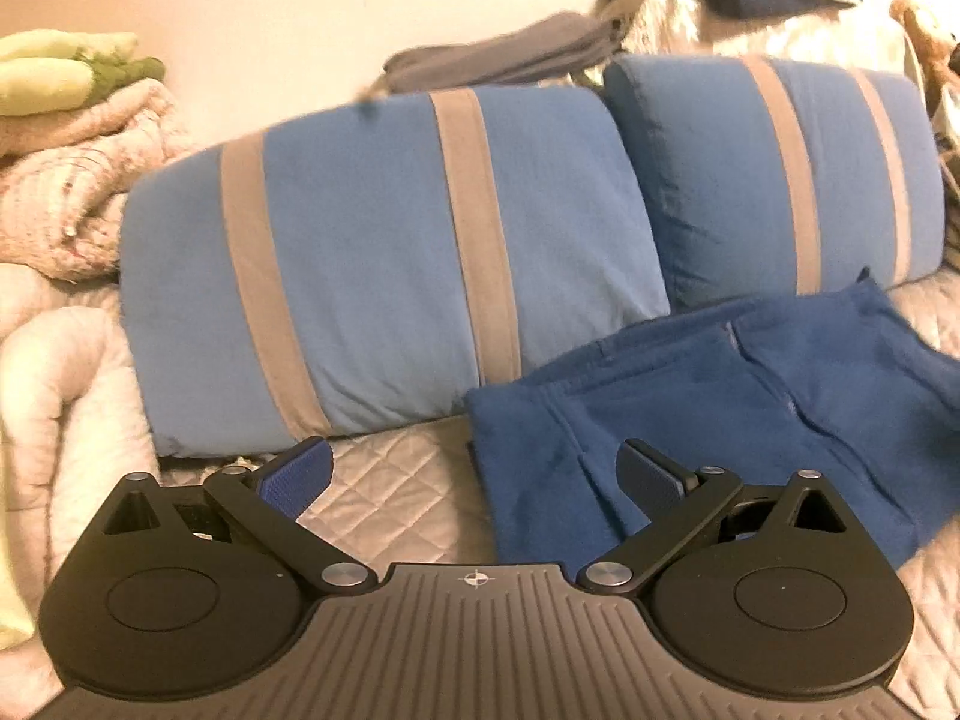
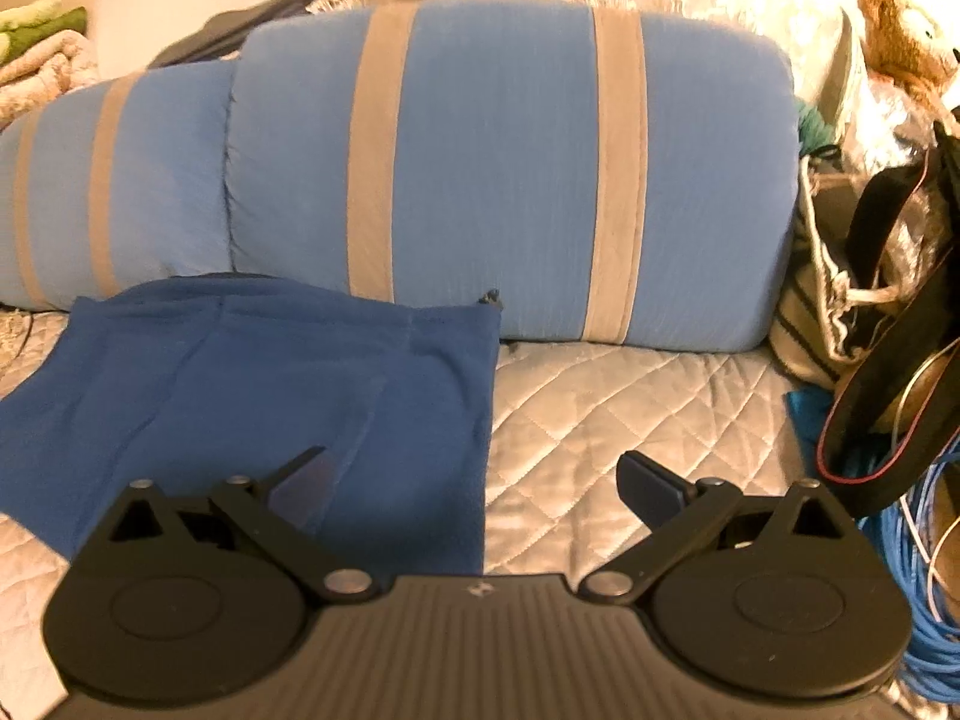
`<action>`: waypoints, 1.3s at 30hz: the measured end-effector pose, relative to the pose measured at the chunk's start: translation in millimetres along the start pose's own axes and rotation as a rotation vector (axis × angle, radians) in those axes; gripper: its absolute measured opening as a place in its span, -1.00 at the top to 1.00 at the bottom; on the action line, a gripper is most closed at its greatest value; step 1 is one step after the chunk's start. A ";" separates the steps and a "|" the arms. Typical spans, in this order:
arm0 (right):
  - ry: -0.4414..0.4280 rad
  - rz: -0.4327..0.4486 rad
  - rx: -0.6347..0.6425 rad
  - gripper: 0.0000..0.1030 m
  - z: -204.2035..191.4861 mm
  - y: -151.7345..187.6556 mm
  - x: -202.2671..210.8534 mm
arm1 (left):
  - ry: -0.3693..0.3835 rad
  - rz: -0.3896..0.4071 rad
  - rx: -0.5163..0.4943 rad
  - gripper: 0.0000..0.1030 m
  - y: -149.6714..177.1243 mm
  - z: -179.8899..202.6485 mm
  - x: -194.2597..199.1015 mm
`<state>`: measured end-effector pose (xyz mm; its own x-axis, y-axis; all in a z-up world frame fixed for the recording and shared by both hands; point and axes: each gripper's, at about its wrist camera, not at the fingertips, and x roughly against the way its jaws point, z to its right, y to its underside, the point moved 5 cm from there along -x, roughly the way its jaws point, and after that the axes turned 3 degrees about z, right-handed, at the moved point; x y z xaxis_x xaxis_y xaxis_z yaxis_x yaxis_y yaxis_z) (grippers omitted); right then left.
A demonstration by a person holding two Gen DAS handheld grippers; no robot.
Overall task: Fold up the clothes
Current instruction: 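Move both open grippers back to the side edge of the folded jacket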
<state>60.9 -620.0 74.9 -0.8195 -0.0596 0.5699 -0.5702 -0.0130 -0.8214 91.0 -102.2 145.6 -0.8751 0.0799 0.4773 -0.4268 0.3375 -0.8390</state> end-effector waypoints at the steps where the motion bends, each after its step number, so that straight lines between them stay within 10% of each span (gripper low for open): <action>1: -0.003 0.003 -0.002 -0.99 1.5 -0.6 6.3 | -0.008 0.000 0.012 -1.00 -1.3 -1.1 7.3; 24: -0.126 0.044 0.039 -0.99 -9.4 -7.1 120.1 | 0.055 -0.009 0.105 -1.00 3.0 7.9 99.5; 39: -0.158 -0.109 -0.127 -0.99 4.5 12.0 36.4 | 0.213 -0.159 0.350 -1.00 40.9 -17.2 22.1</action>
<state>24.5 -626.8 85.7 -0.7391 -0.2204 0.6365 -0.6660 0.0973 -0.7396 58.1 -70.5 126.3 -0.7411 0.2565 0.6205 -0.6363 0.0265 -0.7710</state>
